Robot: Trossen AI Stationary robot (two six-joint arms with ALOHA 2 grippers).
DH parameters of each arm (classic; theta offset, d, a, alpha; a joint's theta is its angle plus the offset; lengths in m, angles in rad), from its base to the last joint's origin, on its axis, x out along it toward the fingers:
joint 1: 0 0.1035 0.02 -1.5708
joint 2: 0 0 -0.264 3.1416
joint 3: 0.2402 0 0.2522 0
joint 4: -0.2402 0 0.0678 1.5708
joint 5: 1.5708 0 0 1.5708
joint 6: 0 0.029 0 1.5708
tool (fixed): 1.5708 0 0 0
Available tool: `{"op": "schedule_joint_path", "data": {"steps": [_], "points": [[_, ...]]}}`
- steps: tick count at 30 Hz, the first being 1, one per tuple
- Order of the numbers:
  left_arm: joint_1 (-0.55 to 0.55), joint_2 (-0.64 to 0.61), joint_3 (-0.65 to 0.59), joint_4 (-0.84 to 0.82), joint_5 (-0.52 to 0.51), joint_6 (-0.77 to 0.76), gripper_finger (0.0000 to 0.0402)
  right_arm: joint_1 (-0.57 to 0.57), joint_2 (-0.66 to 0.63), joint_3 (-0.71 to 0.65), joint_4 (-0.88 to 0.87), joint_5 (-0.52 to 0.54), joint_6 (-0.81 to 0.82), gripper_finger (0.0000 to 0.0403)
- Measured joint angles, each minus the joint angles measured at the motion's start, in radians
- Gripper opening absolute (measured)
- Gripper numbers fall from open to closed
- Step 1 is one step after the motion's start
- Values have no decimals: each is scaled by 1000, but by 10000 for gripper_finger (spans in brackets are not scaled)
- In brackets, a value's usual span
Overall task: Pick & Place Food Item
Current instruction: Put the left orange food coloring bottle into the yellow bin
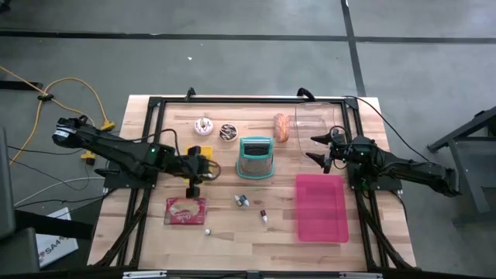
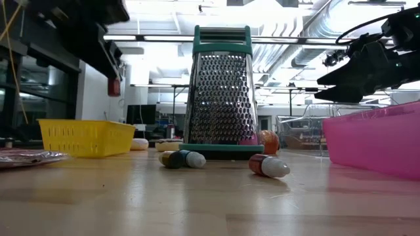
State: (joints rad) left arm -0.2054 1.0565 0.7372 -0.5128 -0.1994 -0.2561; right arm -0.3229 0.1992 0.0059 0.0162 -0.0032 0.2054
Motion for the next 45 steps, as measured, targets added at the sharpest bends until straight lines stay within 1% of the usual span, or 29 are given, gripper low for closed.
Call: {"op": "schedule_joint_path", "data": {"steps": [12, 19, 25, 38, 45], "points": [[232, 0, 0, -118, -141, -206, 65, 0, 0, 0, 0, 0, 0, 357], [333, -4, 0, -142, -152, -231, 65, 0, 0, 0, 0, 0, 0, 357], [330, 22, -38, -118, -151, -241, 65, 0, 0, 0, 0, 0, 0, 357], [285, 42, -185, 90, -149, -283, 65, 0, 0, 0, 0, 0, 0, 357], [285, 44, -217, 105, -127, -287, 65, 0, 0, 0, 0, 0, 0, 357]]}}
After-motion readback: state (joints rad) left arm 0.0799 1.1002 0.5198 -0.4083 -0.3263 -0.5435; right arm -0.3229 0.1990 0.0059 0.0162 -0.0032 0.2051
